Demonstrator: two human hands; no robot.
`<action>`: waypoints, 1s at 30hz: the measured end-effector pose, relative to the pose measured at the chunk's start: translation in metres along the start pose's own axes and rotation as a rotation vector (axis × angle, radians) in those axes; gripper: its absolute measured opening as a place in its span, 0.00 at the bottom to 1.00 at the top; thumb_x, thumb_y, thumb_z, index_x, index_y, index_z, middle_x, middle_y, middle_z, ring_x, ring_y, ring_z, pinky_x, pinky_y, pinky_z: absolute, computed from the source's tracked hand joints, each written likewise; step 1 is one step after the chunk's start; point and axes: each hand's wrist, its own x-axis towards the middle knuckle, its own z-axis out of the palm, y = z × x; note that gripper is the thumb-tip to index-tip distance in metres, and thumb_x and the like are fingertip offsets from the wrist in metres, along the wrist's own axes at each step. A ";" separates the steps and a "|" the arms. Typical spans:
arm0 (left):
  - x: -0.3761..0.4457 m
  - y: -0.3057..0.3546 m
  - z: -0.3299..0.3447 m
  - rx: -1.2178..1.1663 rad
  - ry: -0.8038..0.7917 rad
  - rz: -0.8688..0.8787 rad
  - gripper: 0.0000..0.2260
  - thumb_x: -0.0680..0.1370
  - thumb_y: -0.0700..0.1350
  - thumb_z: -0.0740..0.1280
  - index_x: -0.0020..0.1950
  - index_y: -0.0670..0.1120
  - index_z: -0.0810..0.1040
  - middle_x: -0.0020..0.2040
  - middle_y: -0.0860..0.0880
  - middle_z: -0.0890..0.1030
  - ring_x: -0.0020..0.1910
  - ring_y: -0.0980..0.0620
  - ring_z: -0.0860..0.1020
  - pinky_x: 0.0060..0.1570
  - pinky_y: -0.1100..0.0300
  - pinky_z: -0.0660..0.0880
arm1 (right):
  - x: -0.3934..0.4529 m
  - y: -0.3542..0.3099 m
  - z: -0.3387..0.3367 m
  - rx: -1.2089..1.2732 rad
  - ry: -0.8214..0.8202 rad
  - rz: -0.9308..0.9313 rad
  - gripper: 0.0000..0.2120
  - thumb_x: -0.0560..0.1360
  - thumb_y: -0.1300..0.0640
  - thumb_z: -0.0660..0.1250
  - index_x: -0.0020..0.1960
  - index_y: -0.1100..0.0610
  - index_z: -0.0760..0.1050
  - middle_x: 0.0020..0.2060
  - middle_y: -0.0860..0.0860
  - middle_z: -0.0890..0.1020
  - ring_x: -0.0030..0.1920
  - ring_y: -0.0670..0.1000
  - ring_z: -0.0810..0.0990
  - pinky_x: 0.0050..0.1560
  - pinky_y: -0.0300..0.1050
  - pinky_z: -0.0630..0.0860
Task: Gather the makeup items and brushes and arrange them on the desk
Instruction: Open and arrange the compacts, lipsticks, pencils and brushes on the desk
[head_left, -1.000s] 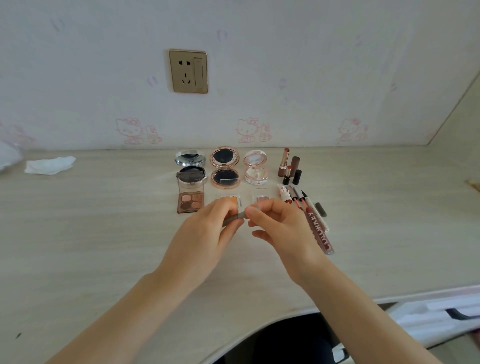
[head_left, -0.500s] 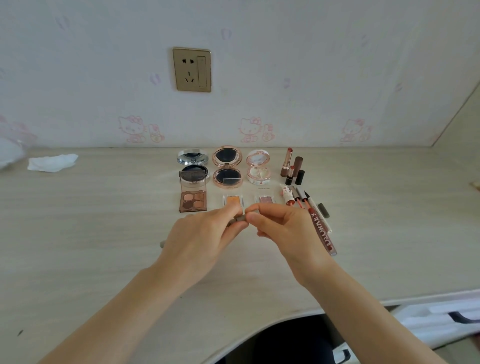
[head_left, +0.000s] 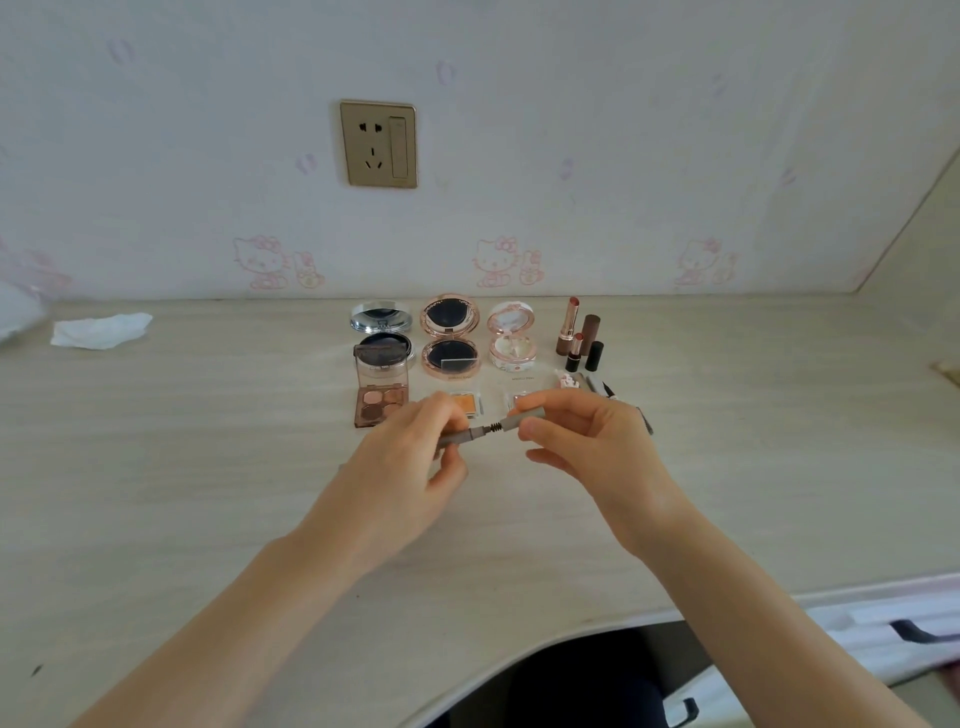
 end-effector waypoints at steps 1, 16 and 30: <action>0.000 -0.001 0.000 0.003 0.007 0.014 0.09 0.73 0.39 0.66 0.48 0.50 0.71 0.40 0.57 0.73 0.42 0.58 0.72 0.39 0.56 0.75 | 0.001 -0.001 -0.002 0.012 0.011 0.006 0.08 0.73 0.64 0.70 0.49 0.55 0.83 0.43 0.50 0.86 0.46 0.47 0.84 0.46 0.41 0.81; 0.004 0.002 0.002 -0.146 0.083 -0.019 0.06 0.78 0.40 0.66 0.50 0.49 0.81 0.46 0.55 0.76 0.47 0.60 0.74 0.44 0.73 0.67 | -0.001 0.001 -0.034 -0.011 0.114 0.003 0.03 0.73 0.59 0.72 0.45 0.52 0.83 0.35 0.50 0.81 0.34 0.47 0.77 0.35 0.42 0.72; 0.037 0.059 0.048 -0.384 -0.136 -0.009 0.18 0.76 0.44 0.68 0.63 0.58 0.73 0.55 0.61 0.75 0.51 0.61 0.75 0.47 0.71 0.72 | -0.005 0.005 -0.100 -0.282 0.244 -0.113 0.08 0.76 0.61 0.67 0.47 0.49 0.81 0.40 0.47 0.86 0.45 0.46 0.84 0.52 0.49 0.78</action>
